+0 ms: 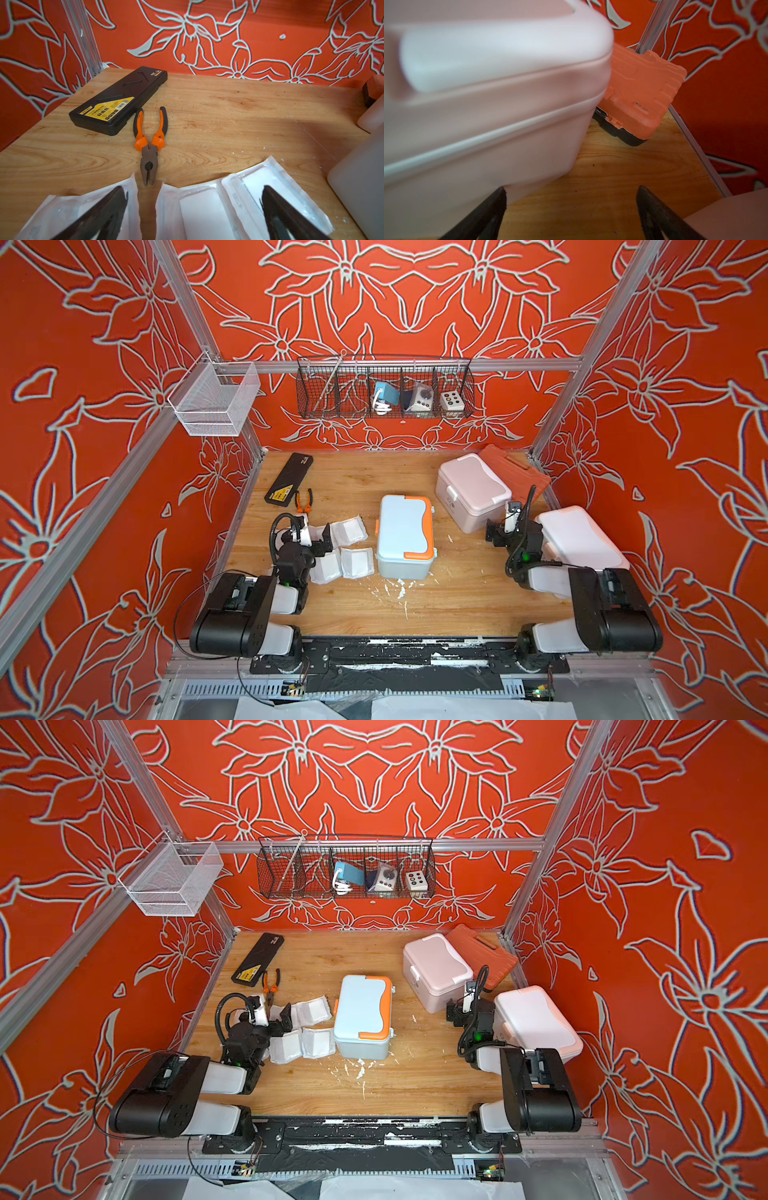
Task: Open first aid kits and take out gauze
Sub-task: Reset both arms
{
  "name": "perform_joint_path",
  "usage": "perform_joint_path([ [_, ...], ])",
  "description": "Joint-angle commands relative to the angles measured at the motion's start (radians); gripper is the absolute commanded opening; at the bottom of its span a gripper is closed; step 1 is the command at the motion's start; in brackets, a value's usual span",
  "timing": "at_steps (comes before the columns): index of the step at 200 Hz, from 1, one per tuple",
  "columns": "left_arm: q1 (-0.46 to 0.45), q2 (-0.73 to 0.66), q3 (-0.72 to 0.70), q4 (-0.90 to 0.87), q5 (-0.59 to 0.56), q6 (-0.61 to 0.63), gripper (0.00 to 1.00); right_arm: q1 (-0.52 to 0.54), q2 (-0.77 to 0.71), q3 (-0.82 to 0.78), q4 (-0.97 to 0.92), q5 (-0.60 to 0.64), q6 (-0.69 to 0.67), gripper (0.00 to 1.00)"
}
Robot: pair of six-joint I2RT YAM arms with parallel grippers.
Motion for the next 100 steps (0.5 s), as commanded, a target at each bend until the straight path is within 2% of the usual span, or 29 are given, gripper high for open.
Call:
perform_joint_path([
  [1, -0.002, -0.004, 0.01, 0.013, 0.003, 0.017, 0.98, 0.006, -0.002, 0.015, -0.001, 0.008, -0.014, 0.98],
  [68, -0.002, -0.009, 0.005, 0.019, 0.013, 0.017, 0.98, 0.006, -0.011, 0.0, 0.019, 0.005, -0.015, 0.98],
  [83, -0.002, -0.049, -0.009, 0.015, 0.032, 0.023, 0.98, 0.005, -0.096, -0.132, 0.185, 0.026, -0.002, 0.97],
  [100, -0.002, -0.122, -0.07, 0.061, 0.002, 0.012, 0.98, 0.002, -0.192, -0.187, 0.196, 0.043, 0.007, 0.98],
])
